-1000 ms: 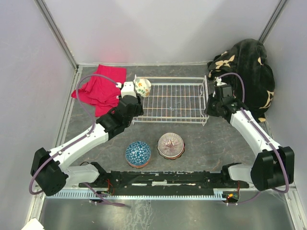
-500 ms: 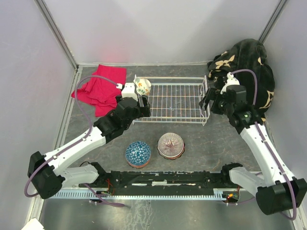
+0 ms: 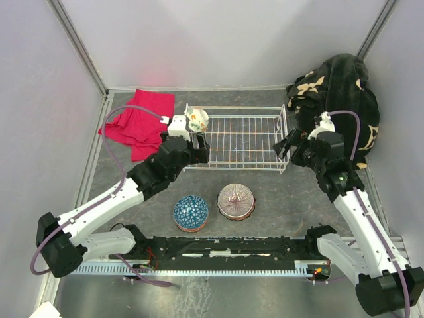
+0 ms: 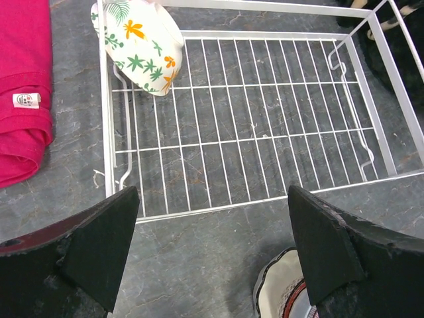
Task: Load the bowls into the dish rack
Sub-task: Adjust the bowl in the dish rack, then pick up the bowl from the center of the board.
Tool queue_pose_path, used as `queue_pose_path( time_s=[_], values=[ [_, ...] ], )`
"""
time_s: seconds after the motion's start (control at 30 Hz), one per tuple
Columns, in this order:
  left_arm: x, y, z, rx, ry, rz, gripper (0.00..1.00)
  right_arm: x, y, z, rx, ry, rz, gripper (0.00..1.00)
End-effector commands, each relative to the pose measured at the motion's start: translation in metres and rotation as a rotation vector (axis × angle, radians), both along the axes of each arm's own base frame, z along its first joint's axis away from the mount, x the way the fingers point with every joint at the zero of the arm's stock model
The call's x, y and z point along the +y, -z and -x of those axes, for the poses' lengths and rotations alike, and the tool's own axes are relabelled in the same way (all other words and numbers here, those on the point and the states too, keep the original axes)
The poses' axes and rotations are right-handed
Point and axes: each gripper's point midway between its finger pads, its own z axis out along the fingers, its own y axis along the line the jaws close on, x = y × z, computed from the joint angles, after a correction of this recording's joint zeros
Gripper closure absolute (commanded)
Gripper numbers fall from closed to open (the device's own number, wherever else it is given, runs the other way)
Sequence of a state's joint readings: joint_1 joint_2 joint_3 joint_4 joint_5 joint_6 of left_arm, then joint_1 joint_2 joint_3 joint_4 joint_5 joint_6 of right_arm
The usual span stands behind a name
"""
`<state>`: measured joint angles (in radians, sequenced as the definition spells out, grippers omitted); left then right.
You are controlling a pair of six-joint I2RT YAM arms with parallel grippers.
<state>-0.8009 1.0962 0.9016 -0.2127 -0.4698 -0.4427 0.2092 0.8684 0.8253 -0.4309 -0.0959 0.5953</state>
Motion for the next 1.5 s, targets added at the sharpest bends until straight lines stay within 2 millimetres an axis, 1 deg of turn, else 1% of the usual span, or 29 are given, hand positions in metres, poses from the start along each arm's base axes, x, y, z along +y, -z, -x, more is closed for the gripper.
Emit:
queue_pose_path(
  time_s=[0.0, 0.1, 0.17, 0.27, 0.4, 0.47, 0.53, 0.63, 0.73, 0.9, 1.0, 1.13, 1.2, 1.3, 1.37, 1.4, 1.47],
  values=[
    [0.001, -0.023, -0.002, -0.091, 0.01, 0.027, 0.01, 0.009, -0.003, -0.013, -0.04, 0.009, -0.082, 0.01],
    [-0.007, -0.028, 0.003, -0.116, 0.062, 0.06, 0.01, 0.015, 0.005, -0.018, -0.025, -0.01, -0.098, 0.01],
    [-0.007, -0.029, 0.003, -0.114, 0.064, 0.065, 0.01, 0.021, 0.003, -0.019, -0.042, -0.038, -0.119, 0.01],
    [-0.011, -0.028, 0.005, -0.099, 0.078, 0.08, 0.01, 0.026, -0.009, -0.014, -0.079, -0.055, -0.161, 0.01],
    [-0.032, -0.027, 0.016, -0.054, 0.179, 0.094, 0.01, 0.02, -0.026, -0.006, -0.145, -0.047, -0.15, 0.0],
    [-0.041, -0.03, 0.025, -0.051, 0.235, 0.111, 0.01, 0.018, -0.028, -0.004, -0.16, -0.05, -0.133, 0.0],
    [-0.043, -0.038, 0.033, -0.055, 0.264, 0.147, 0.01, 0.018, -0.024, -0.002, -0.128, -0.045, -0.134, 0.01],
    [-0.04, -0.046, 0.044, -0.053, 0.282, 0.184, 0.01, 0.022, -0.022, -0.002, -0.081, -0.075, -0.121, 0.01],
    [-0.036, -0.048, 0.059, -0.029, 0.303, 0.186, 0.01, 0.024, -0.018, -0.002, -0.054, -0.088, -0.121, 0.01],
    [-0.031, -0.03, 0.088, 0.026, 0.335, 0.19, 0.01, 0.018, -0.018, -0.001, -0.055, -0.057, -0.103, 0.0],
    [-0.023, -0.02, 0.103, 0.044, 0.321, 0.171, 0.01, 0.017, -0.018, 0.0, -0.056, -0.056, -0.097, 0.01],
    [-0.007, 0.004, 0.114, 0.103, 0.255, 0.057, 0.01, 0.017, -0.016, -0.001, -0.04, -0.054, -0.089, 0.0],
    [0.001, 0.012, 0.116, 0.112, 0.208, 0.003, 0.01, 0.017, -0.013, -0.001, -0.027, -0.054, -0.087, 0.0],
    [0.003, 0.026, 0.125, 0.124, 0.183, -0.041, 0.01, 0.017, -0.009, -0.003, -0.011, -0.056, -0.085, 0.0],
    [0.0, 0.04, 0.132, 0.14, 0.188, -0.088, 0.01, 0.019, -0.006, -0.004, 0.0, -0.06, -0.087, 0.0],
    [-0.003, 0.046, 0.139, 0.142, 0.2, -0.116, 0.01, 0.02, -0.004, -0.005, 0.005, -0.062, -0.088, 0.0],
    [-0.006, 0.054, 0.149, 0.138, 0.193, -0.174, 0.01, 0.02, -0.002, -0.006, 0.014, -0.065, -0.09, 0.0]
  ],
)
